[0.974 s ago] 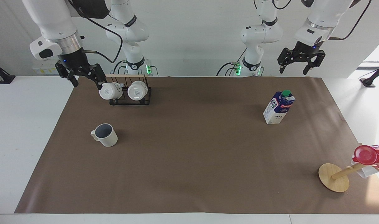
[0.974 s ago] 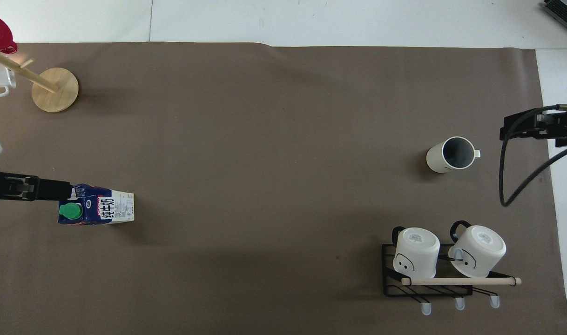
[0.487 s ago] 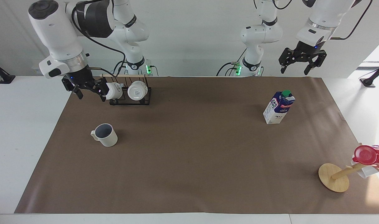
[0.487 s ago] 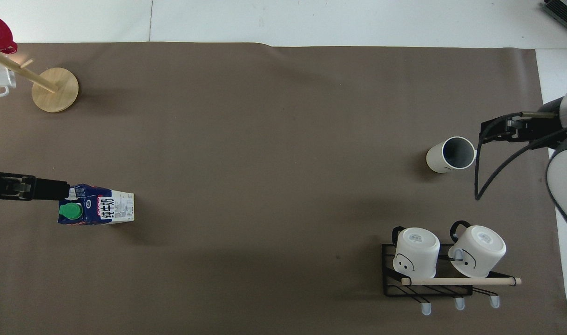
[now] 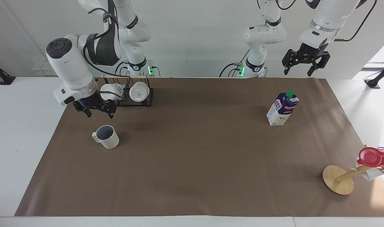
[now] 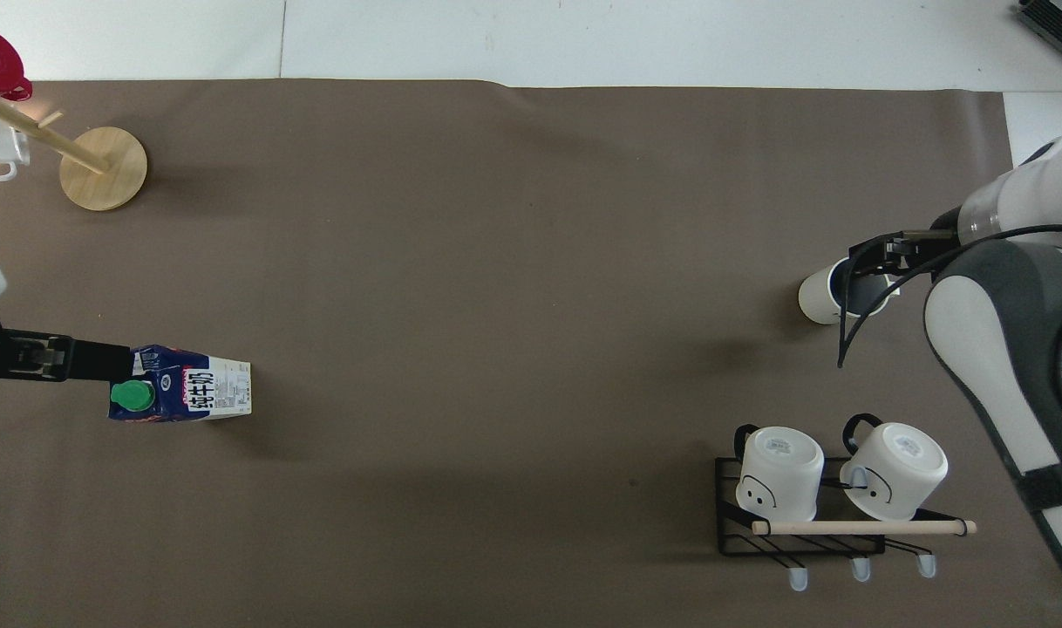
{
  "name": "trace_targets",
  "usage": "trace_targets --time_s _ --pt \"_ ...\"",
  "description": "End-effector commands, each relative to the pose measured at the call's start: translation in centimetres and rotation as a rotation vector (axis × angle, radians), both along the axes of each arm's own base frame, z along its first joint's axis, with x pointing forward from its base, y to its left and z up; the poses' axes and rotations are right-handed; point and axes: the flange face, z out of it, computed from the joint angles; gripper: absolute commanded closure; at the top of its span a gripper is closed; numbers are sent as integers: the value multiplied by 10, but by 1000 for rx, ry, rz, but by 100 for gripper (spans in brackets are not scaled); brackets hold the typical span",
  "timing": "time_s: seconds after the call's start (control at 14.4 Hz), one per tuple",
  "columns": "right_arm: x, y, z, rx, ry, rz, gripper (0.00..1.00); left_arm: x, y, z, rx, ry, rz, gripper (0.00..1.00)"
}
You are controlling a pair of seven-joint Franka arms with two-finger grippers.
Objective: Place cup and milk on table
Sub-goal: 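Reach the right gripper to the dark mug while the left gripper grasps the carton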
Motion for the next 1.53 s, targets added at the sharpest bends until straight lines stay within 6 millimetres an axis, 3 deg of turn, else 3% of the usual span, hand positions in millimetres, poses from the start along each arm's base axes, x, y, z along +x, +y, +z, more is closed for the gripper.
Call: trace_targets --time_s 0.0,0.21,0.49,0.7,0.97,1.11,1.25,1.32,1.39,1.46 --pt "0 -1 -19 1 -35 26 0 -20 7 -35 7 -29 -9 0" --pt "5 -2 -49 -1 -18 31 0 -29 10 -74 12 -52 -11 0" --pt "10 1 -75 -3 -23 33 0 -31 25 -100 16 -57 -28 0" --pt "2 1 -97 -2 -7 36 0 -31 36 -121 19 -79 -38 0" --pt "1 4 -119 -1 0 40 0 -31 37 -130 20 -90 -37 0" --pt "2 6 -123 -1 0 43 15 -31 37 -130 20 -86 -37 0" --pt "2 7 -125 -1 5 45 54 -31 36 -130 20 -86 -39 0" --pt "2 7 -125 -1 8 45 83 -31 36 -130 20 -86 -39 0" --pt "2 7 -125 -1 9 43 100 -31 36 -129 20 -87 -39 0" --pt "2 6 -125 -1 11 40 100 -31 37 -129 20 -89 -37 0"
